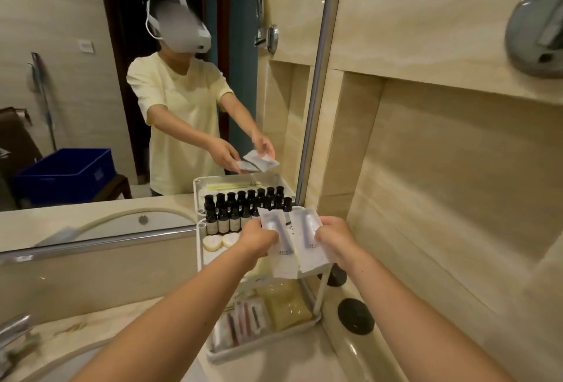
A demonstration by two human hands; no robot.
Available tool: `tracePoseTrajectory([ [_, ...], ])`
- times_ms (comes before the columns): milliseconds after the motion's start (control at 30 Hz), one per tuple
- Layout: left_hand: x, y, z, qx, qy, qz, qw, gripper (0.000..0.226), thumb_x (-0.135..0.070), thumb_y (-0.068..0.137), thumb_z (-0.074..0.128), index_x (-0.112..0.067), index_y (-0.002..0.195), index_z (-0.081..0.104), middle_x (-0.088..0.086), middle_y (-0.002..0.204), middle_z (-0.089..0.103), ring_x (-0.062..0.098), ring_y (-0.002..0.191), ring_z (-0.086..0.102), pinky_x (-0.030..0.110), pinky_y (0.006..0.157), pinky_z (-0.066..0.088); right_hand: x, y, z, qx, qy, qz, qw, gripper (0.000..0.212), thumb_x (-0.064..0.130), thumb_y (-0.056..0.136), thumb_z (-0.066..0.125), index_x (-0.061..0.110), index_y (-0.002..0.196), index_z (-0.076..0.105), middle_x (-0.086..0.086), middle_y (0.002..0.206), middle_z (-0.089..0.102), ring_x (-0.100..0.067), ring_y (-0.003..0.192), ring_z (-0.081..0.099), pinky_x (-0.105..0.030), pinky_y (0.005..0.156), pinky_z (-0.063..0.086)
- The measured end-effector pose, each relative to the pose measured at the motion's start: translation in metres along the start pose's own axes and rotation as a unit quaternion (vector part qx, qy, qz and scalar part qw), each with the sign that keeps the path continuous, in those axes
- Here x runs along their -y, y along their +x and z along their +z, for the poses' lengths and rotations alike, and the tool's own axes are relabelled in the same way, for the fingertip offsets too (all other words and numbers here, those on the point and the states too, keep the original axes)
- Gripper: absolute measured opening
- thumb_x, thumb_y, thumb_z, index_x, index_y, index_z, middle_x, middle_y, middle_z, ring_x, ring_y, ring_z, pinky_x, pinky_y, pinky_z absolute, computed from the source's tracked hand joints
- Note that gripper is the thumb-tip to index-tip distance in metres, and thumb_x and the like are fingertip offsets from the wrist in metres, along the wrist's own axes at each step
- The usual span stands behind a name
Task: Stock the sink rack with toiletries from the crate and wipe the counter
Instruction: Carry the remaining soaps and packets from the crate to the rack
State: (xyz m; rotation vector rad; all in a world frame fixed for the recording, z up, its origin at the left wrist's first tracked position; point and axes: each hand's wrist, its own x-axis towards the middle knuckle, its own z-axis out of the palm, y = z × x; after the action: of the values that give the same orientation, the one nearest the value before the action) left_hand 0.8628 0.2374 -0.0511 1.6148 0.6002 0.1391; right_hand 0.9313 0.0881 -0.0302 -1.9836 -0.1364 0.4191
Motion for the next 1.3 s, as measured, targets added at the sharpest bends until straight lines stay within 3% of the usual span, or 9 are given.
tracePoseTrajectory([
  [67,0.000,0.014,0.004,-0.016,0.009,-0.005,1.000,0.045,0.008,0.090,0.049,-0.012,0.131,0.046,-0.001,0.086,0.049,0.029,0.097,0.056,0.040,0.083,0.054,-0.004,0.028,0.004,0.012,-0.016,0.003,1.000,0.043,-0.008,0.084,0.041,0.002,0.122,0.059,-0.021,0.120,0.060,-0.029,0.094,0.058,-0.036,0.078,0.050],
  [167,0.006,0.031,0.007,-0.026,0.032,-0.012,0.999,0.053,0.006,0.089,0.051,-0.009,0.139,0.041,-0.002,0.088,0.048,0.029,0.099,0.056,0.040,0.085,0.053,-0.008,0.054,0.011,0.018,-0.036,0.020,0.999,0.058,-0.006,0.090,0.040,0.013,0.145,0.042,-0.010,0.143,0.046,-0.030,0.120,0.051,-0.044,0.099,0.048],
  [367,0.021,0.060,0.013,-0.027,-0.004,-0.042,0.999,0.065,0.004,0.085,0.054,-0.016,0.144,0.037,0.010,0.111,0.059,0.027,0.097,0.061,0.041,0.085,0.056,-0.025,0.082,0.018,-0.004,-0.092,-0.013,0.996,0.054,-0.005,0.096,0.037,0.011,0.147,0.038,-0.008,0.150,0.041,-0.025,0.132,0.044,-0.026,0.090,0.035],
  [533,0.021,0.066,0.030,-0.045,0.001,-0.029,0.999,0.073,0.003,0.085,0.054,-0.022,0.148,0.028,0.018,0.132,0.051,0.020,0.081,0.054,0.029,0.059,0.047,-0.030,0.079,0.013,-0.087,-0.185,-0.082,0.975,0.041,0.006,0.096,0.044,0.020,0.133,0.055,0.001,0.127,0.061,-0.014,0.095,0.056,-0.025,0.075,0.044],
  [600,0.022,0.068,0.036,-0.055,0.002,-0.013,0.998,0.071,0.005,0.085,0.052,-0.022,0.147,0.031,0.015,0.130,0.051,0.019,0.077,0.054,0.027,0.056,0.046,-0.031,0.079,0.010,-0.115,-0.207,-0.114,0.965,0.034,0.009,0.095,0.044,0.026,0.119,0.062,0.007,0.116,0.065,-0.014,0.094,0.060,-0.029,0.073,0.049],
  [733,0.020,0.069,0.043,-0.073,-0.016,-0.020,0.997,0.052,0.005,0.087,0.051,-0.019,0.133,0.048,0.005,0.096,0.055,0.025,0.077,0.057,0.036,0.068,0.051,-0.033,0.079,0.007,-0.095,-0.161,-0.131,0.973,0.029,0.010,0.094,0.045,0.029,0.102,0.065,0.010,0.105,0.066,-0.012,0.095,0.062,-0.028,0.076,0.051],
  [967,0.018,0.074,0.054,-0.079,0.060,-0.024,0.995,0.043,-0.001,0.086,0.053,-0.012,0.128,0.055,0.012,0.120,0.059,0.026,0.099,0.061,0.032,0.079,0.052,-0.040,0.076,0.004,-0.071,-0.138,-0.135,0.979,0.034,0.005,0.094,0.045,0.024,0.110,0.068,0.008,0.112,0.067,-0.008,0.097,0.058,-0.021,0.075,0.043],
  [1100,0.022,0.075,0.055,-0.063,0.163,-0.002,0.985,0.041,-0.005,0.088,0.052,-0.011,0.129,0.058,0.006,0.124,0.061,0.018,0.093,0.058,0.031,0.083,0.050,-0.046,0.074,0.003,-0.051,-0.161,-0.143,0.975,0.035,0.004,0.095,0.045,0.022,0.112,0.069,0.008,0.116,0.067,-0.007,0.102,0.058,-0.021,0.081,0.044],
  [1300,0.024,0.061,0.049,-0.052,0.268,0.006,0.962,0.045,-0.013,0.081,0.054,-0.029,0.122,0.064,0.003,0.127,0.059,0.023,0.114,0.054,0.040,0.091,0.052,-0.052,0.070,0.009,-0.038,-0.242,-0.126,0.961,0.033,0.014,0.091,0.047,0.030,0.102,0.074,0.012,0.111,0.070,-0.013,0.103,0.063,-0.038,0.090,0.053],
])
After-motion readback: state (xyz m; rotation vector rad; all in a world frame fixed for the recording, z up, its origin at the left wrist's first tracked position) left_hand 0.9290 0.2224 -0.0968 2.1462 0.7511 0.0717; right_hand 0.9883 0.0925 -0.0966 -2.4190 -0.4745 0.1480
